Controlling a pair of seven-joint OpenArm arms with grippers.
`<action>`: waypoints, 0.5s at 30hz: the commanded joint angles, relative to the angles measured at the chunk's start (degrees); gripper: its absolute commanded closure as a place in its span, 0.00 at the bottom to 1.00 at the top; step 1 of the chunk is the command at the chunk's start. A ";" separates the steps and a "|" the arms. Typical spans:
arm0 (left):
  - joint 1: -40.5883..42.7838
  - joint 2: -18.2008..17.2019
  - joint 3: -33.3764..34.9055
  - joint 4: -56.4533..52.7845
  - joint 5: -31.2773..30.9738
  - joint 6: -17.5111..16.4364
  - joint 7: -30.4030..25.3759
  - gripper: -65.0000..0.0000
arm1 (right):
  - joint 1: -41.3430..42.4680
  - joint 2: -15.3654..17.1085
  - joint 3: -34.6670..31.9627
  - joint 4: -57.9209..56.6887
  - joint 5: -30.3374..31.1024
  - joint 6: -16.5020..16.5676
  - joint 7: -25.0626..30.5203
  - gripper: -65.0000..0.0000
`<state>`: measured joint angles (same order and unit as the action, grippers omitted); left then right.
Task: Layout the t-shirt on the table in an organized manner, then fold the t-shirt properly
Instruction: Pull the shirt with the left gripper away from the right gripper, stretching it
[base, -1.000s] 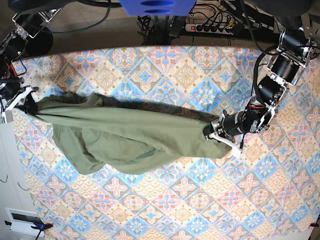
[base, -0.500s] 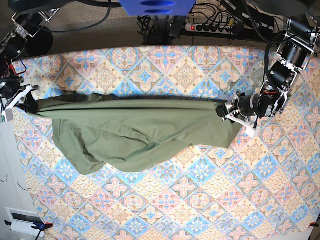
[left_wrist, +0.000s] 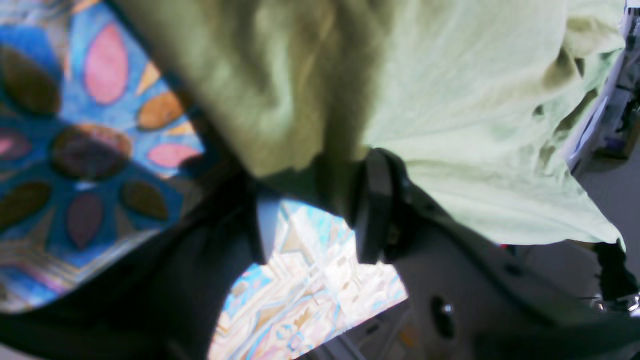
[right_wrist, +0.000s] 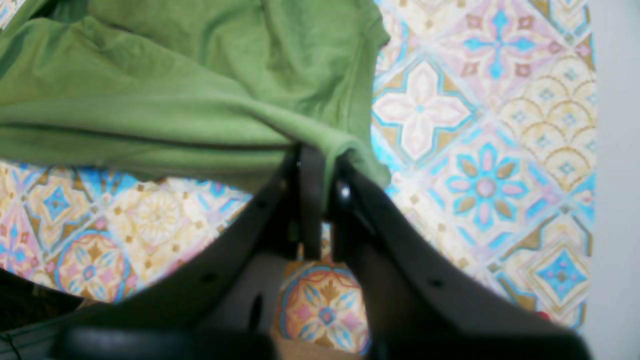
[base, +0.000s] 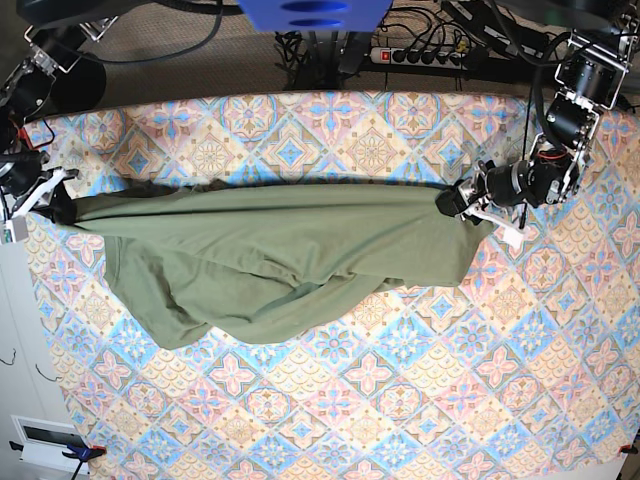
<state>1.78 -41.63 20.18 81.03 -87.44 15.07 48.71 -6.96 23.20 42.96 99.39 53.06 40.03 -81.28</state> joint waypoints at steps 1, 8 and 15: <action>0.72 -1.32 -0.62 -0.02 2.44 1.41 0.39 0.50 | 0.59 1.55 0.42 1.05 0.96 -0.03 1.28 0.99; 3.19 -1.32 -6.07 -0.11 2.44 0.89 0.39 0.35 | 0.59 1.55 0.42 1.05 0.96 -0.03 1.28 0.99; 3.63 -1.32 -9.15 -2.66 2.44 0.89 -0.05 0.35 | 0.59 1.55 0.42 1.05 0.96 -0.03 1.28 0.99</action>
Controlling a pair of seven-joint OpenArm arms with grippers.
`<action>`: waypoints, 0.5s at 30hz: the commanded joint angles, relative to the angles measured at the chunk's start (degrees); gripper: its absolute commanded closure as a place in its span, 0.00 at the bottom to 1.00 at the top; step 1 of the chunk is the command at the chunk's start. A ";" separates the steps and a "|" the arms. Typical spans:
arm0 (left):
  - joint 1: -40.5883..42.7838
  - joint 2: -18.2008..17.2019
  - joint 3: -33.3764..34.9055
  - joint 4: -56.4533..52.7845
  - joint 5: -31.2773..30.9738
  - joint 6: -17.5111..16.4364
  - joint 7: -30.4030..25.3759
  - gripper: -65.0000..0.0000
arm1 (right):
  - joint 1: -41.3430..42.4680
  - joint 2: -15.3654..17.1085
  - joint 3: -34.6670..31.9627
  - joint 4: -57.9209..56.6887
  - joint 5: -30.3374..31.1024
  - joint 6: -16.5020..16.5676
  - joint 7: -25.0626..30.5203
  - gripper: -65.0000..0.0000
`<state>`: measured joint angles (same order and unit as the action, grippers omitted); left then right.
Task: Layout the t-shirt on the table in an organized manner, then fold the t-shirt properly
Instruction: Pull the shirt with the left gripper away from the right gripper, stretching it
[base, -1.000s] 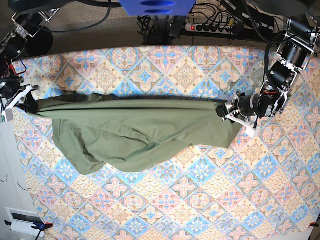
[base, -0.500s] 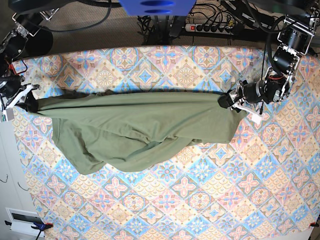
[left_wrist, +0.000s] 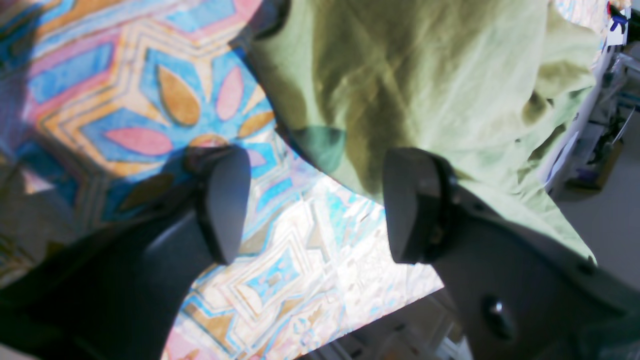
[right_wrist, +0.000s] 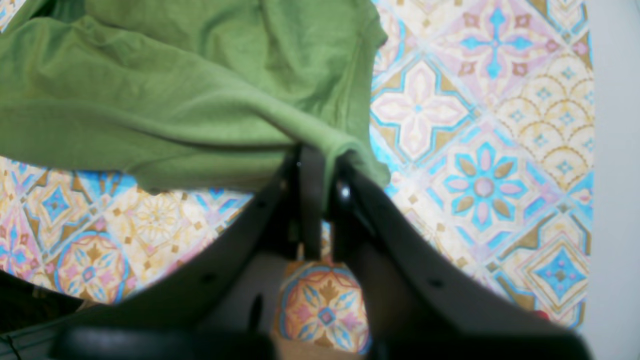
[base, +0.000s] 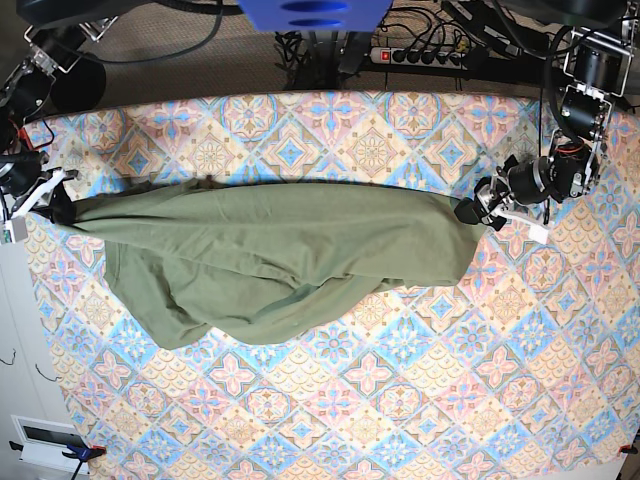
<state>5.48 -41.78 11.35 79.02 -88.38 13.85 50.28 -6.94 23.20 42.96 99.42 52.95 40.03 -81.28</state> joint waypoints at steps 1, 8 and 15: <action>-0.24 -1.08 -0.32 -2.06 3.38 2.11 -1.62 0.35 | 0.57 1.55 0.42 1.02 1.07 -0.03 1.28 0.99; -1.21 0.50 -0.85 -5.66 3.38 2.11 -2.94 0.35 | 0.57 1.55 0.42 1.02 1.16 -0.03 1.28 0.99; -3.59 3.05 -2.08 -9.97 3.38 2.11 -3.29 0.35 | 0.57 1.55 0.42 1.02 1.16 -0.03 1.28 0.99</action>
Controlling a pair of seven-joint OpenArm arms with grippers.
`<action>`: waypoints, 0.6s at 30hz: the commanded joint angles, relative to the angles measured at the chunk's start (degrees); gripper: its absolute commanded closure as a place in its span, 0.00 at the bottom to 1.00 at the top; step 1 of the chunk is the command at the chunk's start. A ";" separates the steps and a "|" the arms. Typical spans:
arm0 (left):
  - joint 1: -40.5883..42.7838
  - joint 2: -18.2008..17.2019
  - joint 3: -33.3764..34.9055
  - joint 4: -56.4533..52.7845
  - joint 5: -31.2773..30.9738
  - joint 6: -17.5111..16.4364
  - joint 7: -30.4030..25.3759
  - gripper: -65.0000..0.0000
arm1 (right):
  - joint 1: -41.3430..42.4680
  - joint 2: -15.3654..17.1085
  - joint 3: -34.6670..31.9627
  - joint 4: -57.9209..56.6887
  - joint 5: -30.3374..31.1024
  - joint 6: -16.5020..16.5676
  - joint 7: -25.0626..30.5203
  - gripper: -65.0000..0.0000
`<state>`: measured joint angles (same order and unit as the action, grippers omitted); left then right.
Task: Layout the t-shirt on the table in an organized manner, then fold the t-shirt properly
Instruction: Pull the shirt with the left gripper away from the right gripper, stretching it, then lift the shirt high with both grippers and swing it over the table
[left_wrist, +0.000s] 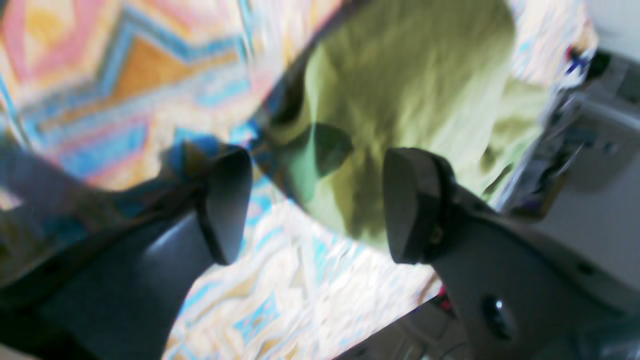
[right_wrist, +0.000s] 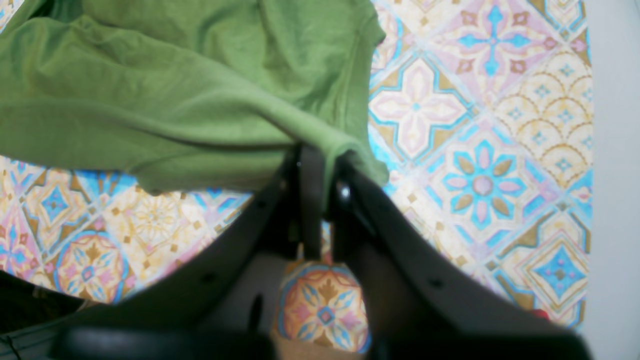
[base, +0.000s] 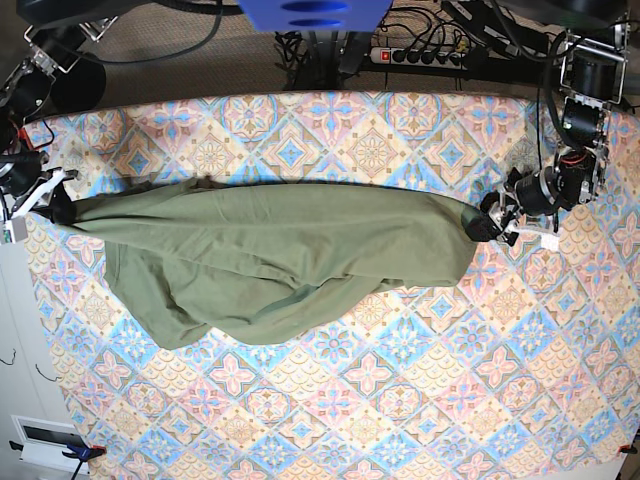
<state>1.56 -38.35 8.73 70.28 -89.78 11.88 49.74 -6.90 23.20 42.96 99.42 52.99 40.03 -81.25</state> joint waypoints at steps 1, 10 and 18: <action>-0.64 0.06 0.89 -3.07 4.78 4.08 -2.75 0.35 | 0.52 1.55 0.42 1.02 1.12 -0.03 1.25 0.99; -3.01 5.07 0.89 -4.65 4.78 3.73 -2.66 0.55 | 0.43 1.55 0.42 1.11 1.12 -0.03 1.25 0.99; -4.16 5.42 0.89 -3.78 4.78 -3.40 -2.31 1.00 | 0.43 1.46 0.42 1.11 1.12 -0.03 1.25 0.99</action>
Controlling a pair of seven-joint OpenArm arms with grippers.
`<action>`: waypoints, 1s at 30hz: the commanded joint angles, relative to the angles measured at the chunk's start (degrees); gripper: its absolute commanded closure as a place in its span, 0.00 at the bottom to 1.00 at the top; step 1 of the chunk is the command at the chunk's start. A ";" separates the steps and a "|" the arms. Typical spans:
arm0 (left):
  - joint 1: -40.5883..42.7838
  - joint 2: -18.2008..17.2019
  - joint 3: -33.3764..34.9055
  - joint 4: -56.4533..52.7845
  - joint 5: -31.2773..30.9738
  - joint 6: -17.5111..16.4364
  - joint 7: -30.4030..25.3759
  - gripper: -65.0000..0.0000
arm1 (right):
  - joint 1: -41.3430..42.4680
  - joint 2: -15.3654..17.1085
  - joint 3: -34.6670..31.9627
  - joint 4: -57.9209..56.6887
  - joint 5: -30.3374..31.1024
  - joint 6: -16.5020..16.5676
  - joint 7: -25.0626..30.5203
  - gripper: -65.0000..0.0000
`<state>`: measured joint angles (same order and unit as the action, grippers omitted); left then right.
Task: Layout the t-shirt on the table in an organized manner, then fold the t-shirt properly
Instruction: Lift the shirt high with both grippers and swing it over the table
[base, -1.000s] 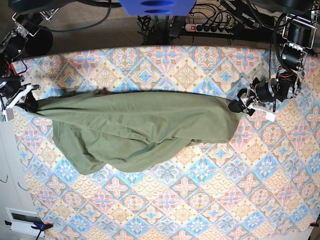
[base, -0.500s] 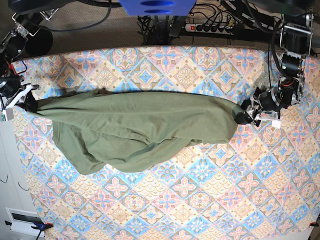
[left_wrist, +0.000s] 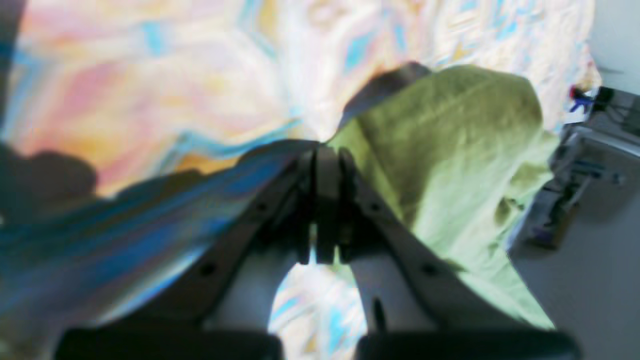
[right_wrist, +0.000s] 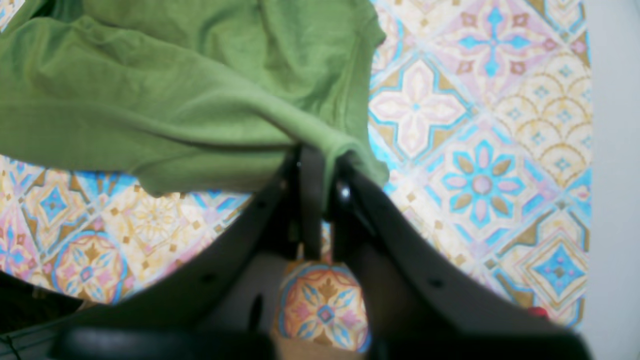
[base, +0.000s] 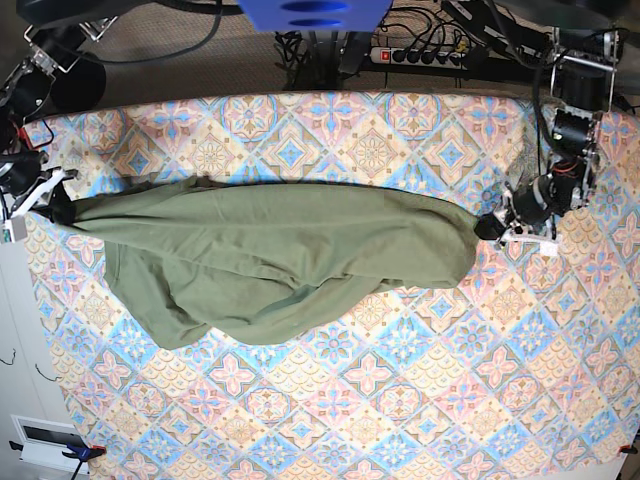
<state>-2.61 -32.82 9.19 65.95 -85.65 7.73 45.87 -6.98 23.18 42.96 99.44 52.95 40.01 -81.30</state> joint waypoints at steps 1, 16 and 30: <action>0.02 -0.28 0.44 1.70 0.65 0.67 1.56 1.00 | 0.52 1.48 0.42 1.09 1.16 -0.01 1.30 0.99; 6.08 -9.86 -11.87 19.72 0.65 -0.47 1.30 1.00 | -0.45 1.48 0.51 1.09 1.25 -0.01 1.30 0.99; 7.93 -15.31 -20.93 25.52 0.65 -3.55 1.21 1.00 | -0.09 1.57 0.51 0.65 1.25 -0.01 1.43 0.99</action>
<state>6.31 -46.68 -10.79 90.41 -84.47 4.58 48.60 -7.75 23.18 43.09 99.42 54.02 40.03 -81.23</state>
